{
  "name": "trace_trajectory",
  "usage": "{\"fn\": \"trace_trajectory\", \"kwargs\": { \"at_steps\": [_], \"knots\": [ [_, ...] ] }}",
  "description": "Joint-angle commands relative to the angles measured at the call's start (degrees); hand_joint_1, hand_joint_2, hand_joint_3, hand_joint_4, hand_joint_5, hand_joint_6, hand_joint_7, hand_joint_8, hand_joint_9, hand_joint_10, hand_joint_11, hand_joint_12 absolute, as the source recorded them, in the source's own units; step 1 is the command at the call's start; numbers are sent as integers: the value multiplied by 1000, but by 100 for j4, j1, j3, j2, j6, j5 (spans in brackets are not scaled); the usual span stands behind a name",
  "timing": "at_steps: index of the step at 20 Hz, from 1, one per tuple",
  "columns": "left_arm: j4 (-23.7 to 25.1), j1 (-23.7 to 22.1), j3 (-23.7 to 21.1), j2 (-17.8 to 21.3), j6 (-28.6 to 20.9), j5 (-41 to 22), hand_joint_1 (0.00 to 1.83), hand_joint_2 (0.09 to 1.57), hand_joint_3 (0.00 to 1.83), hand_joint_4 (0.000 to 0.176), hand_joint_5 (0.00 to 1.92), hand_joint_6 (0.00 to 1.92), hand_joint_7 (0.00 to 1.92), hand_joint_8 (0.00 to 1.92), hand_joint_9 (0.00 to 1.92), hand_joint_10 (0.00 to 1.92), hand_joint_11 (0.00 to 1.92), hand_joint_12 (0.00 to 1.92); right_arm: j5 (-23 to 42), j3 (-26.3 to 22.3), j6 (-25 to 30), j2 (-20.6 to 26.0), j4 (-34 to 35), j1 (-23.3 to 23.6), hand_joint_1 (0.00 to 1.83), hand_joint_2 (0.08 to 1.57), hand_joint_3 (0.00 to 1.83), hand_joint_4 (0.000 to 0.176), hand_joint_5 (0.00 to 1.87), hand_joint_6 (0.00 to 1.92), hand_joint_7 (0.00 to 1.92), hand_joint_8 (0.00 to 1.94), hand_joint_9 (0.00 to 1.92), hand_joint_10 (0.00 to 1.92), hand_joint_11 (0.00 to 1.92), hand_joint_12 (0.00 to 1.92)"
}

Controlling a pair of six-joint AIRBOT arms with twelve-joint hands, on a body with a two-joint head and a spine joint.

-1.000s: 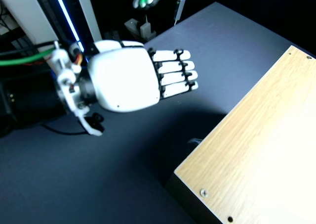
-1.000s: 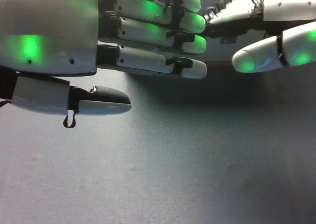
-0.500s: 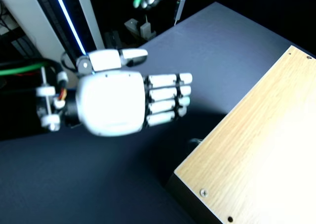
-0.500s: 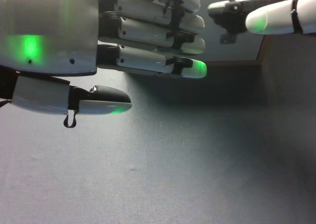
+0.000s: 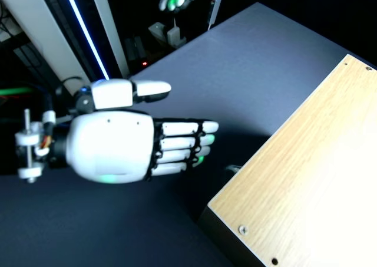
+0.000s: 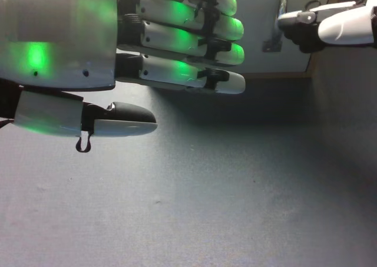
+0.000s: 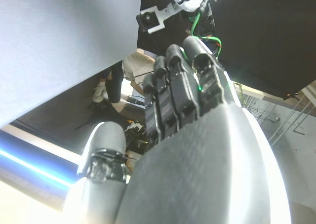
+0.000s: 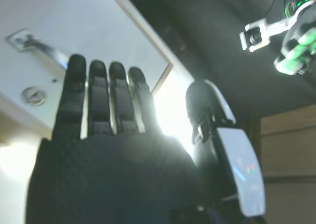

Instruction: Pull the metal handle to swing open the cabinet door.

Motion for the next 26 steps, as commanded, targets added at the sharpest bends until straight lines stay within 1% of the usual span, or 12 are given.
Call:
{"fn": "trace_trajectory", "kwargs": {
  "at_steps": [1, 3, 5, 6, 11, 13, 15, 17, 19, 20, 21, 26],
  "knots": [
    [-548, -59, -19, 31, 31, -117, 0, 1567, 136, 0, 346, 1, 351, 0, 307, 0, 0, 683, 181, -4, 55, 68, 385, 32, 0, 1535, 0, 0, 120, 1, 114, 1, 103, 3, 0, 352],
    [-548, -59, -19, 31, 31, -117, 0, 1568, 134, 0, 348, 1, 346, 0, 299, 0, 0, 679, -133, -27, 56, 95, 421, 15, 0, 1533, 0, 0, 121, 1, 116, 0, 102, 3, 0, 349],
    [-548, -59, -19, 31, 31, -117, 0, 1571, 127, 0, 354, 2, 354, 2, 313, 4, 0, 723, -376, -17, 463, 111, 451, -6, 0, 1537, 1, 0, 125, 2, 126, 3, 114, 5, 0, 393],
    [-548, -59, -19, 31, 31, -117, 0, 1571, 125, 0, 362, 3, 363, 4, 323, 5, 0, 748, -425, -9, 533, 119, 452, -19, 0, 1539, 1, 0, 123, 1, 123, 1, 112, 3, 0, 388],
    [-548, -59, -19, 31, 31, -117, 0, 1568, 116, 0, 376, 1, 379, 1, 334, 1, 0, 744, -441, 34, 628, 135, 524, -123, 0, 1530, 0, 0, 102, 0, 106, 0, 99, 0, 0, 383],
    [-548, -59, -19, 31, 31, -117, 0, 1571, 117, 0, 374, 2, 379, 2, 337, 2, 0, 746, -459, 66, 696, 137, 561, -175, 0, 1533, 0, 0, 89, 0, 87, 1, 83, 0, 0, 336],
    [-548, -59, -19, 31, 31, -117, 0, 1571, 151, 0, 380, 2, 383, 2, 341, 2, 0, 758, -524, 86, 1190, 137, 557, -201, 0, 1523, 0, 0, 81, 0, 86, 2, 85, 2, 0, 328],
    [-548, -59, -19, 31, 31, -117, 0, 1569, 152, 0, 388, 5, 392, 5, 351, 5, 2, 760, -545, 87, 1247, 137, 572, -201, 0, 1515, 0, 0, 106, 5, 112, 5, 104, 5, 0, 387],
    [-548, -59, -19, 31, 31, -117, 0, 1571, 151, 0, 393, 5, 400, 7, 357, 6, 7, 762, -564, 108, 1476, 136, 585, -199, 0, 1515, 0, 0, 106, 3, 108, 1, 99, 1, 0, 391],
    [-548, -59, -19, 31, 31, -117, 0, 1571, 151, 0, 386, 2, 393, 3, 352, 4, 12, 765, -636, 131, 1815, 136, 586, -198, 0, 1515, 0, 0, 114, 4, 115, 2, 106, 3, 0, 414],
    [-548, -59, -19, 31, 31, -117, 0, 1571, 150, 0, 384, 1, 392, 3, 353, 4, 16, 768, -681, 141, 1948, 136, 590, -197, 0, 1514, 0, 0, 116, 3, 115, 1, 105, 1, 0, 405],
    [-548, -59, -19, 31, 31, -117, 0, 1571, 115, 0, 379, 0, 397, 1, 354, 1, 0, 801, -811, 220, 2038, 16, 784, -197, 0, 1515, 0, 0, 98, 0, 96, 0, 83, 0, 0, 364]
  ]
}}
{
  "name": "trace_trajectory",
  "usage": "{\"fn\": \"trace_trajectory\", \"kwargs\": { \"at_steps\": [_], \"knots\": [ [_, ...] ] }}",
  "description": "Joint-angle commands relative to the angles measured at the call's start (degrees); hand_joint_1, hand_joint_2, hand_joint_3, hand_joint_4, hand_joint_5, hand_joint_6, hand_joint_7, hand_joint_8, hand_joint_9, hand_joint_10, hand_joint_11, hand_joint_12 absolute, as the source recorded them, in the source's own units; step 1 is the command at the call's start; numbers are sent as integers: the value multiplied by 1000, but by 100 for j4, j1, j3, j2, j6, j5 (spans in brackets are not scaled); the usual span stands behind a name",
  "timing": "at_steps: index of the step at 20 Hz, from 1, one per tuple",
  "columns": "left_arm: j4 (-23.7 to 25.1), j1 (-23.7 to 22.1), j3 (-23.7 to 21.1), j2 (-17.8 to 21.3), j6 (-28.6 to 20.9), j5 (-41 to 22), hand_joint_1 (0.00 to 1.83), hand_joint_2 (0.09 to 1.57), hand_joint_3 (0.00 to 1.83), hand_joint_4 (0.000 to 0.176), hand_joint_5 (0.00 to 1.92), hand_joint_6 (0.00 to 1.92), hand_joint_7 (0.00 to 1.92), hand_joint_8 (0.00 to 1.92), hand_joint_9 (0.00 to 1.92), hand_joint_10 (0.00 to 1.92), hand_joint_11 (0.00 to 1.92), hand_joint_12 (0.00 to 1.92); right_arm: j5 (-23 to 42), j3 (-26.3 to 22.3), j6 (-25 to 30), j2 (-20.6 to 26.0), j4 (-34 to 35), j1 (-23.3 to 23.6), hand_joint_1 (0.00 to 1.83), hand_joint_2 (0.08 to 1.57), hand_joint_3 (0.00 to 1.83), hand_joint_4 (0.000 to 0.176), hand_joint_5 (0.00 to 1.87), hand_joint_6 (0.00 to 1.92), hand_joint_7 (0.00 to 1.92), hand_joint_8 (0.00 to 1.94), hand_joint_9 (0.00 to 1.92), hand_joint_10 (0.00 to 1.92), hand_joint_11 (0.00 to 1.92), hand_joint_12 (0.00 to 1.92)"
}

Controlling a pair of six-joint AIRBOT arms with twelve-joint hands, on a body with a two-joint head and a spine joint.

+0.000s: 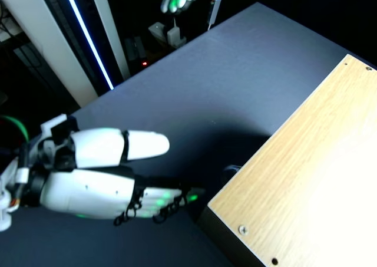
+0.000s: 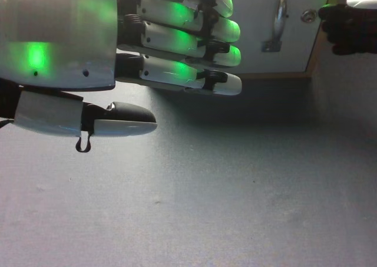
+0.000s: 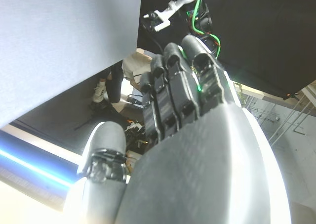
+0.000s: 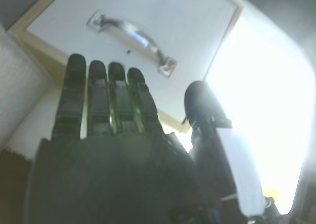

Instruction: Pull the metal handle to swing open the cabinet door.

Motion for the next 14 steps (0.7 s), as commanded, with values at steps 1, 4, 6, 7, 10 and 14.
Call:
{"fn": "trace_trajectory", "kwargs": {
  "at_steps": [1, 4, 6, 7, 10, 14],
  "knots": [
    [-546, -59, -19, 31, 31, -121, 0, 1571, 115, 0, 379, 0, 397, 1, 354, 1, 0, 801, 316, 26, 64, -11, 283, 54, 0, 1515, 0, 0, 98, 0, 96, 0, 83, 0, 0, 364],
    [-546, -59, -19, 31, 31, -121, 0, 1568, 139, 0, 382, 0, 401, 0, 363, 2, 5, 819, 276, 35, 64, -87, 326, 60, 0, 1514, 0, 0, 101, 2, 96, 1, 86, 2, 0, 357],
    [-546, -59, -19, 31, 31, -121, 0, 1571, 127, 0, 379, 1, 398, 1, 360, 1, 0, 823, 192, 34, 64, -138, 367, 93, 0, 1518, 2, 0, 92, 0, 92, 0, 80, 0, 0, 349],
    [-546, -59, -19, 31, 31, -121, 0, 1571, 134, 0, 379, 1, 399, 1, 362, 1, 0, 821, 108, 36, 64, -162, 415, 116, 0, 1519, 2, 0, 94, 1, 93, 0, 82, 1, 0, 348],
    [-546, -59, -19, 31, 31, -121, 0, 1571, 106, 0, 368, 1, 388, 1, 354, 1, 0, 822, -65, 66, 64, -255, 587, 147, 0, 1516, 1, 0, 98, 2, 92, 0, 81, 0, 0, 333],
    [-546, -59, -19, 31, 31, -121, 0, 1571, 101, 0, 383, 3, 395, 1, 357, 1, 0, 805, -79, 91, 64, -427, 590, 245, 0, 1516, 0, 0, 90, 1, 89, 1, 78, 1, 0, 334]
  ]
}}
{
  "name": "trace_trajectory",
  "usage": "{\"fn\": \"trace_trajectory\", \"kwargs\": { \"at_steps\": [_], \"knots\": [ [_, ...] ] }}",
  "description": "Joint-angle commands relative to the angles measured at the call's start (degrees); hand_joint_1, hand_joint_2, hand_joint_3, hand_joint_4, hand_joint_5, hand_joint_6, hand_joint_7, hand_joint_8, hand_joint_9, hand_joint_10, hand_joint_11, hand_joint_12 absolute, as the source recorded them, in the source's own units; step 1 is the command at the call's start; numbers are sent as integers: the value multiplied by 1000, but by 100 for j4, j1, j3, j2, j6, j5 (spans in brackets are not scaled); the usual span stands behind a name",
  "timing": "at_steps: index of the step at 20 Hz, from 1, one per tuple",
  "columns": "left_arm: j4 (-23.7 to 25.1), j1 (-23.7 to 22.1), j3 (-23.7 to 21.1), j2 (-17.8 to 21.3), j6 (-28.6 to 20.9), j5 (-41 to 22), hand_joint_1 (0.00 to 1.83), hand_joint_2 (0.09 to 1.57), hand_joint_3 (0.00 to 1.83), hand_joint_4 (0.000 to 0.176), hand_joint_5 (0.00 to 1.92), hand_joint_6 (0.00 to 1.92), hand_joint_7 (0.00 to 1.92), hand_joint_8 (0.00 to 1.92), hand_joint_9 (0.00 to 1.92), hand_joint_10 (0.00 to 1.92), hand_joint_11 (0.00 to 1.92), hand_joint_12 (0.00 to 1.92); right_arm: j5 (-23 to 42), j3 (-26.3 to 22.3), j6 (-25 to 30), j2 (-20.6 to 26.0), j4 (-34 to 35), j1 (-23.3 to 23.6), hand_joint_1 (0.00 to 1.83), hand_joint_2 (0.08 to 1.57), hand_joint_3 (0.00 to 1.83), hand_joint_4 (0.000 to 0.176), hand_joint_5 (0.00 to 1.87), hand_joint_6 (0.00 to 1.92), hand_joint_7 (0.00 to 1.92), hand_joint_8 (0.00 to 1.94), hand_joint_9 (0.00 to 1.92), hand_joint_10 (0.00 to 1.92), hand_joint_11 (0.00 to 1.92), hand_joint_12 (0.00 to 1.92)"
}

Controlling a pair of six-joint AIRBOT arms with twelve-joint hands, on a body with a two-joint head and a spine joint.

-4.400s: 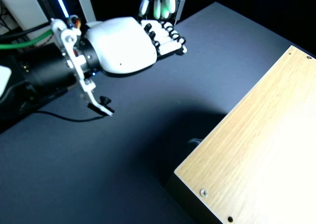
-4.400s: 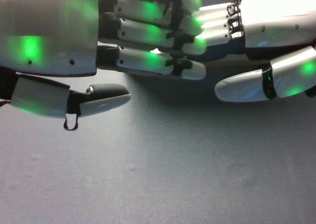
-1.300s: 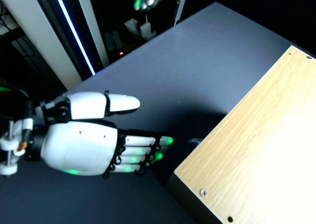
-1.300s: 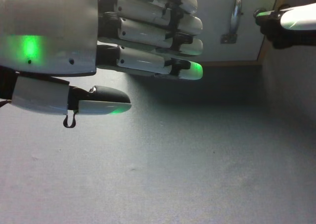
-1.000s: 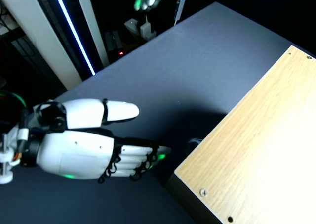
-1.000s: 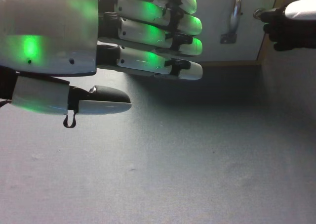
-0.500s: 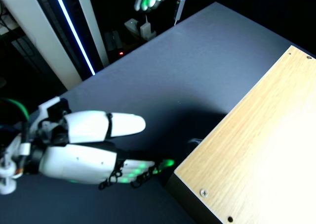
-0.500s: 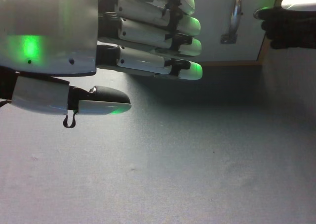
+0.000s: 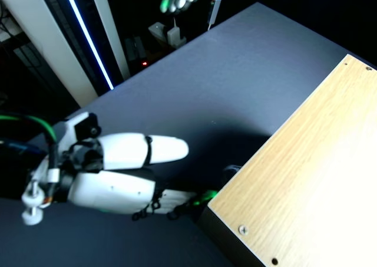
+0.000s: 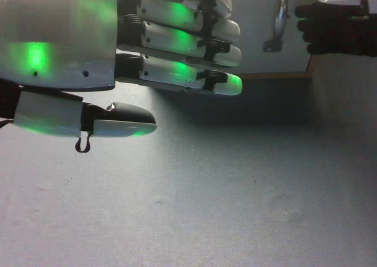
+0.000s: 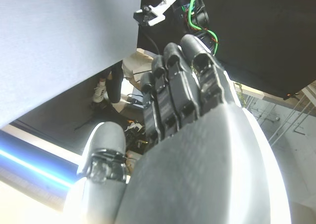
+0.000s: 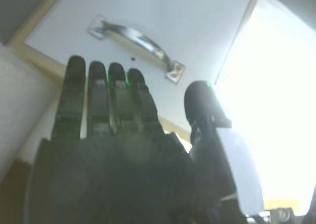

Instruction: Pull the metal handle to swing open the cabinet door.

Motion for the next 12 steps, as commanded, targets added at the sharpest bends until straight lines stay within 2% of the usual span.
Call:
{"fn": "trace_trajectory", "kwargs": {
  "at_steps": [1, 9, 12],
  "knots": [
    [-550, -59, -19, 31, 31, -119, 0, 1571, 110, 0, 382, 1, 393, 0, 354, 1, 0, 784, 330, 37, 51, -1, 237, 103, 0, 1516, 0, 0, 90, 1, 89, 1, 77, 1, 0, 335],
    [-550, -59, -19, 31, 31, -119, 0, 1571, 119, 0, 385, 3, 388, 2, 341, 0, 0, 752, 277, 47, 50, -200, 242, 144, 0, 1516, 1, 0, 100, 0, 100, 0, 89, 1, 0, 397],
    [-550, -59, -19, 31, 31, -119, 0, 1571, 119, 0, 401, 7, 401, 5, 351, 4, 7, 753, 285, 39, 49, -264, 136, 151, 0, 1509, 0, 0, 112, 4, 105, 3, 91, 3, 0, 351]
  ]
}}
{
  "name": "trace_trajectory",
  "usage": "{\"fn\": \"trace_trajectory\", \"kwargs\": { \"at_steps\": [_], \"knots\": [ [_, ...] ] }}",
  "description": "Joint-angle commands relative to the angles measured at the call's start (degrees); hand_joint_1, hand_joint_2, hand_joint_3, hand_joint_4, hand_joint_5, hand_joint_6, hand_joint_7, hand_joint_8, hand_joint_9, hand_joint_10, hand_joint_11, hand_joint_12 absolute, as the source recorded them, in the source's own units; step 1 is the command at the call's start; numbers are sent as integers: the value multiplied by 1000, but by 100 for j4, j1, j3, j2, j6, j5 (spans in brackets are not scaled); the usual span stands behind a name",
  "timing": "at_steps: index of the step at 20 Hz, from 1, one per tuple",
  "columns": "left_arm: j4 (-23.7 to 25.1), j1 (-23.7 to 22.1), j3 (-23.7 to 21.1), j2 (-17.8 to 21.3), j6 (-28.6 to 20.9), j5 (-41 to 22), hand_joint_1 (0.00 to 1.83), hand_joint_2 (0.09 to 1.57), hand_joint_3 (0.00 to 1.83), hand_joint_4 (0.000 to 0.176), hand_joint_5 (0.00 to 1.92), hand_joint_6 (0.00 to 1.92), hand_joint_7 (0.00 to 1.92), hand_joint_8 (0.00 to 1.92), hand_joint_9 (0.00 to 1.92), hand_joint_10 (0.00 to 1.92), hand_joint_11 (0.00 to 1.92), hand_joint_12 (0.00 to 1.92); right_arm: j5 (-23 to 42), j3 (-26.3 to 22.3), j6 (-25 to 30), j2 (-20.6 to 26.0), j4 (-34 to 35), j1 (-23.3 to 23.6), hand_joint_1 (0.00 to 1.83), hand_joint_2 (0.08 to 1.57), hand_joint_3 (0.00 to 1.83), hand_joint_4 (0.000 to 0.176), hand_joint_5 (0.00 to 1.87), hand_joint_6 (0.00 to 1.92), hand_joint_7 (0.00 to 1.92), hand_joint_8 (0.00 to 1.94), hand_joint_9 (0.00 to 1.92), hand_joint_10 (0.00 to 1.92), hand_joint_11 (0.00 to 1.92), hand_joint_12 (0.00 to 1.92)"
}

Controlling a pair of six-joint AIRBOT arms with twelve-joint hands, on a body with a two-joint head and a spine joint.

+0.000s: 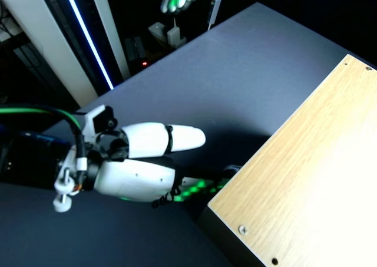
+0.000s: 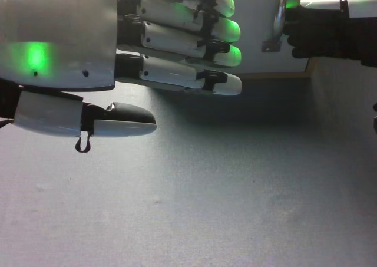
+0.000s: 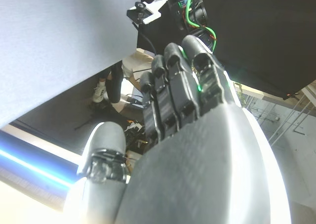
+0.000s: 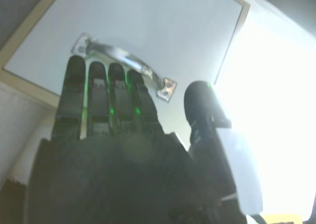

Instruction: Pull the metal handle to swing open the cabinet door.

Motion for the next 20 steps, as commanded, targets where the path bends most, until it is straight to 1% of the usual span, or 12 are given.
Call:
{"fn": "trace_trajectory", "kwargs": {
  "at_steps": [1, 3, 6, 9, 13, 18, 20],
  "knots": [
    [-548, -59, -19, 31, 31, -119, 0, 1571, 121, 0, 398, 5, 400, 5, 352, 4, 8, 755, 385, -26, 49, -11, 137, 97, 0, 1510, 0, 0, 112, 3, 105, 2, 93, 3, 0, 354],
    [-548, -59, -19, 31, 31, -119, 0, 1571, 121, 0, 393, 2, 401, 4, 355, 4, 10, 758, 460, -25, 49, -7, -19, 98, 0, 1512, 0, 0, 105, 0, 98, 0, 87, 0, 0, 351],
    [-548, -59, -19, 31, 31, -119, 0, 1571, 120, 0, 407, 7, 418, 9, 373, 10, 35, 776, 835, -65, -45, -1, -225, 98, 0, 1505, 0, 0, 108, 3, 101, 3, 90, 2, 0, 332],
    [-548, -59, -19, 31, 31, -119, 0, 1571, 120, 0, 415, 7, 423, 8, 377, 8, 28, 771, 1073, -106, -254, 84, -324, 98, 0, 1509, 0, 0, 123, 3, 112, 2, 103, 3, 0, 390],
    [-548, -59, -19, 31, 31, -119, 0, 1570, 149, 0, 411, 3, 421, 3, 375, 4, 10, 764, 1118, -190, -255, 166, -444, 98, 0, 1509, 0, 0, 127, 3, 117, 3, 101, 1, 0, 371],
    [-548, -59, -19, 31, 31, -119, 0, 1571, 164, 0, 383, 0, 404, 1, 350, 0, 0, 725, 1118, -324, -255, 308, -573, 97, 0, 1514, 2, 0, 181, 8, 167, 6, 145, 7, 0, 505],
    [-548, -59, -19, 31, 31, -119, 0, 1571, 160, 0, 385, 2, 402, 1, 349, 1, 0, 738, 1118, -367, -255, 364, -598, 91, 0, 1524, 4, 0, 149, 1, 144, 1, 124, 1, 0, 443]
  ]
}}
